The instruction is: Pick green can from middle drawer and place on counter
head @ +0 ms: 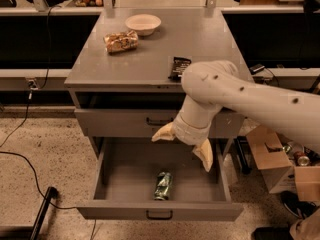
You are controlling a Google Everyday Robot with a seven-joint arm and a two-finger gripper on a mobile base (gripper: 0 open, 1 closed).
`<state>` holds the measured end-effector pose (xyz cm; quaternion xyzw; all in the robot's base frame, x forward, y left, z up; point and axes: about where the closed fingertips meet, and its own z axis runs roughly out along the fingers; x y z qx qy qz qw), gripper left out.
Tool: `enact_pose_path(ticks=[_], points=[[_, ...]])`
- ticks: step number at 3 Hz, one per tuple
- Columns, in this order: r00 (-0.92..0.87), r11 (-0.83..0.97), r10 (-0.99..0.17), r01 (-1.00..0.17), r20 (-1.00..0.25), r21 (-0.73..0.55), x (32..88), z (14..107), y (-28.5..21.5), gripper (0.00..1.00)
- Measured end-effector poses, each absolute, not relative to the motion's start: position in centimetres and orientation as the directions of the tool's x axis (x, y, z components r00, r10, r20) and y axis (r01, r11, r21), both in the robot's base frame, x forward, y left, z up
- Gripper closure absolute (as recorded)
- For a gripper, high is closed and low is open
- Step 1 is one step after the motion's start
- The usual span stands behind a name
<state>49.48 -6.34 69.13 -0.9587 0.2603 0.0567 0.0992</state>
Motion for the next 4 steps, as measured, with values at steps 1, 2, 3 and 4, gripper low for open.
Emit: enact_pose_path(ticks=[1,2,3,4], points=[[0.92,-0.903,-0.384,-0.391,-0.074,-0.181,50.7,69.1,-6.0,0.0],[0.915,-0.905,-0.394,-0.402,-0.081,-0.138,50.5,65.5,-5.7,0.0],[0.909,-0.887,-0.415,-0.415,-0.044,-0.203,52.2,64.9,-4.5,0.0],[0.923,-0.905,-0.382,-0.384,-0.049,-0.182,51.7,64.5,-4.0,0.0]])
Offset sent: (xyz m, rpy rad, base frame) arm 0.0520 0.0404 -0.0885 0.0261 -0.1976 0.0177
